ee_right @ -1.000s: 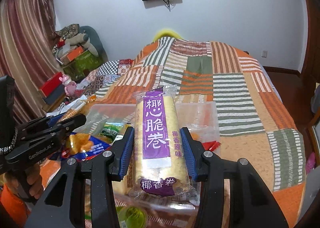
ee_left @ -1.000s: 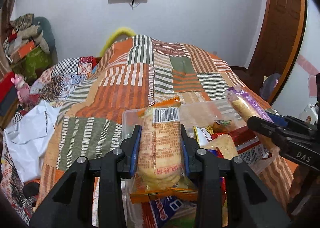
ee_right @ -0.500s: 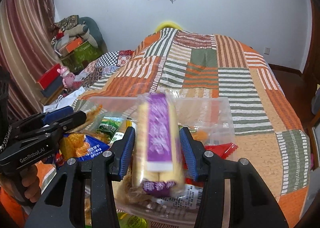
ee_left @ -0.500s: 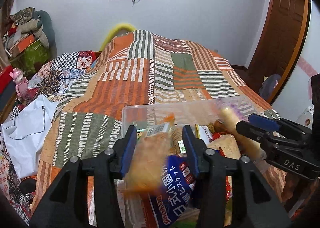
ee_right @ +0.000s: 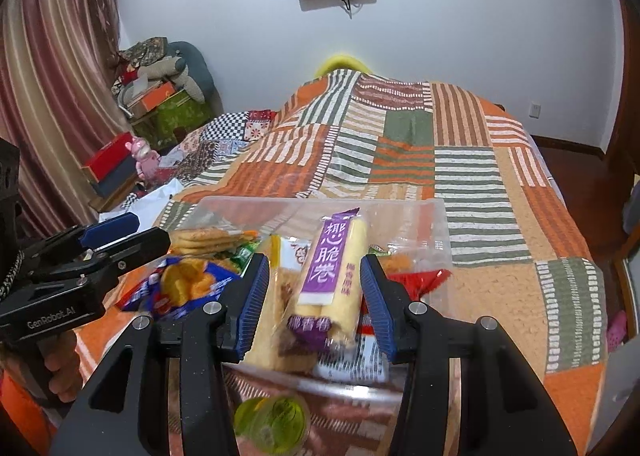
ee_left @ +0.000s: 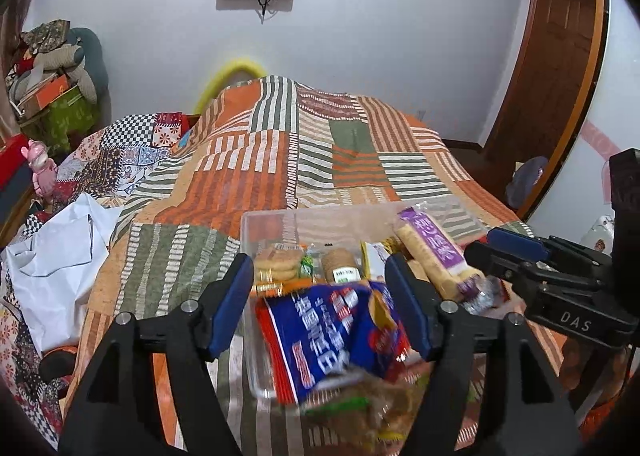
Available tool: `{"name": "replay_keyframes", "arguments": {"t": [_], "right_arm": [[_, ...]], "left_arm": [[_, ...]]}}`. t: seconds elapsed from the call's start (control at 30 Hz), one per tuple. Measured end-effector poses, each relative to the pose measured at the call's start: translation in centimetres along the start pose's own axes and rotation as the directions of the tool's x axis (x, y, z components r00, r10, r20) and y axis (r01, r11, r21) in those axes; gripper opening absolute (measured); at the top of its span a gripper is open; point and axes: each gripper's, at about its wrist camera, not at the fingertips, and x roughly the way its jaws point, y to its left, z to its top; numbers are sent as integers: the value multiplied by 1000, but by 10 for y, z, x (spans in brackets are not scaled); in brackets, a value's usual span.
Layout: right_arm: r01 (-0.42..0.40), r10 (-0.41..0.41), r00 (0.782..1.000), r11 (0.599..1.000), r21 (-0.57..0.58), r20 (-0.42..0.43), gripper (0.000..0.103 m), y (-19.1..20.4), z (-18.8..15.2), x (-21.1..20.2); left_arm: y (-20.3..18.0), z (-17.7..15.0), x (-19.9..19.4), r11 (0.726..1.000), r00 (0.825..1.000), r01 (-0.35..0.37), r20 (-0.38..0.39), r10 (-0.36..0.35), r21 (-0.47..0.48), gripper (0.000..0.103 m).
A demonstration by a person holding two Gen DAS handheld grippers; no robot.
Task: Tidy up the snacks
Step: 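Carry the biscuit pack and purple roll pack into the clear box and release both, then grasp the green-trimmed cookie bag with the left tool while the right tool grasps the green jelly cup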
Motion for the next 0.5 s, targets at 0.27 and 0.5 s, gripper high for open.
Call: {"name": "replay_keyframes", "arguments": {"t": [0.27,0.5], "right_arm": [[-7,7,1000,1000,-30,19,50,10,-16,-27],[0,0,1000,999,-50,1,51,14,-39,-39]], "left_arm": [[-4,-24,-23,1000,1000,4,-29,-4,22,75],[-9,-54,-32,1000,995,15,-94,-13,24,80]]}}
